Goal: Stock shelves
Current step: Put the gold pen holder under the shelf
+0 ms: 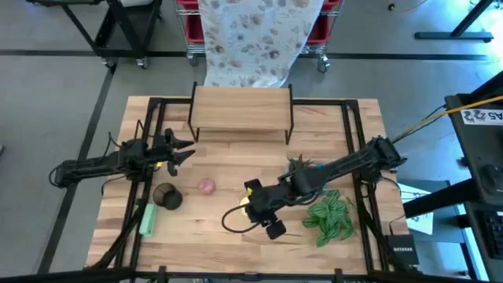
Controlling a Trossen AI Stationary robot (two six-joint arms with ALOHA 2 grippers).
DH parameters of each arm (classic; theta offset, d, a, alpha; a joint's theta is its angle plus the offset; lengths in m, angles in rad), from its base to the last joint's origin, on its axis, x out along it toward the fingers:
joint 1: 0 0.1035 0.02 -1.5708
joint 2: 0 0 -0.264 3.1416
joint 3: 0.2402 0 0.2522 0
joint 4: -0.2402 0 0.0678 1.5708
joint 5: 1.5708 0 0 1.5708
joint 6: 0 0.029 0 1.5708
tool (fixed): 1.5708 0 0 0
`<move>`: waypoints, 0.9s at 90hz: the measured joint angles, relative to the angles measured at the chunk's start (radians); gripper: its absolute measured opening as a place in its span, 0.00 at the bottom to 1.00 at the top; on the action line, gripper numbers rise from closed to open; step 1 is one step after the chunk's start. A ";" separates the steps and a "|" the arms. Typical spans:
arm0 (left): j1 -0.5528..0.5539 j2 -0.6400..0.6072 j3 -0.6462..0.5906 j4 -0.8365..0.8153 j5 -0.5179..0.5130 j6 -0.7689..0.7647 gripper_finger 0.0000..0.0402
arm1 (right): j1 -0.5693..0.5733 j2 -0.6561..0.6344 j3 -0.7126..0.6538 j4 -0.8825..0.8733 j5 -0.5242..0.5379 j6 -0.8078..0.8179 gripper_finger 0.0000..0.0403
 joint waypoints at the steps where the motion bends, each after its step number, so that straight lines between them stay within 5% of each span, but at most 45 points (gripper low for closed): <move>1: 0.000 0.000 0.000 0.000 0.000 0.000 0.39 | 0.000 0.001 0.000 0.000 0.001 0.000 0.38; 38: 0.000 0.000 0.000 0.000 0.000 0.000 0.39 | -0.022 0.021 -0.006 -0.017 0.037 0.010 0.72; 52: 0.000 0.000 0.000 0.000 0.000 0.000 0.39 | -0.020 0.022 -0.028 -0.020 0.111 0.042 0.71; 81: 0.000 0.000 0.000 0.000 0.000 0.000 0.39 | -0.012 0.065 -0.063 -0.009 0.097 0.115 0.64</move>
